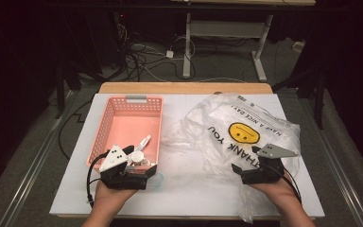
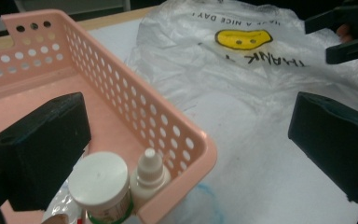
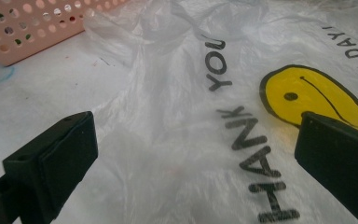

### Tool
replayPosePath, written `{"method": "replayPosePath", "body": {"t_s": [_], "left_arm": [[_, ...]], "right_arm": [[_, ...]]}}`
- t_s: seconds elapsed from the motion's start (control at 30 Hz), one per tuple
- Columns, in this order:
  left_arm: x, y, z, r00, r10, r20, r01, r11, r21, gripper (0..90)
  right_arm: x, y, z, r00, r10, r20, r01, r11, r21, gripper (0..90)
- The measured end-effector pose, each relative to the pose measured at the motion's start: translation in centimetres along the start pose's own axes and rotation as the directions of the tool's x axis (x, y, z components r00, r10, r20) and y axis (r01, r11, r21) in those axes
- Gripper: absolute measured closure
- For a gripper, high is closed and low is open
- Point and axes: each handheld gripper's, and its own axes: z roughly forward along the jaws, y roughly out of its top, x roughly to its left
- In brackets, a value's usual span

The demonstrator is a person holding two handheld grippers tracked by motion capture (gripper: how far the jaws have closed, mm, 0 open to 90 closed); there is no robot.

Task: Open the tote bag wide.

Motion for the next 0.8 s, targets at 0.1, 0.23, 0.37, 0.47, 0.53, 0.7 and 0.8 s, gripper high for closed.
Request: {"method": "replayPosePath", "body": {"t_s": [0.1,0.23,0.37,0.47,0.53,0.7,0.8], "left_arm": [[-0.2,0.7,0.3,0.9996,0.020,-0.020,-0.020,0.9998,0.007,0.0],[0.1,0.7,0.7,0.9997,0.010,-0.023,-0.009,0.9999,0.009,0.0],[-0.4,0.1,0.2,0.9980,0.062,-0.011,-0.062,0.9976,0.031,0.0],[-0.1,-0.6,0.0,0.9997,0.010,-0.022,-0.009,0.9997,0.021,0.0],[0.1,-1.0,0.1,0.9998,-0.009,-0.018,0.009,0.9997,0.022,0.0],[-0.3,-1.2,0.2,0.9999,0.010,-0.014,-0.009,0.9993,0.036,0.0],[-0.3,-1.4,0.2,0.9998,0.013,-0.017,-0.012,0.9991,0.040,0.0]], "right_arm": [[-0.2,0.6,0.7,1.0000,-0.002,-0.007,0.003,1.000,0.006,0.0],[-0.5,1.8,2.1,0.9998,-0.015,-0.016,0.015,1.000,0.008,0.0],[-0.6,2.5,2.8,0.9998,-0.010,-0.018,0.009,0.999,-0.045,0.7],[-0.5,2.6,3.3,0.9988,-0.032,-0.038,0.031,0.999,-0.023,0.6],[-0.7,2.5,3.7,0.9970,0.030,-0.072,-0.032,0.999,-0.030,3.3],[-0.8,2.4,4.7,0.9937,0.049,-0.101,-0.049,0.999,0.003,7.4],[-0.1,2.3,5.2,0.9928,0.007,-0.119,-0.002,0.999,0.040,16.3]]}}
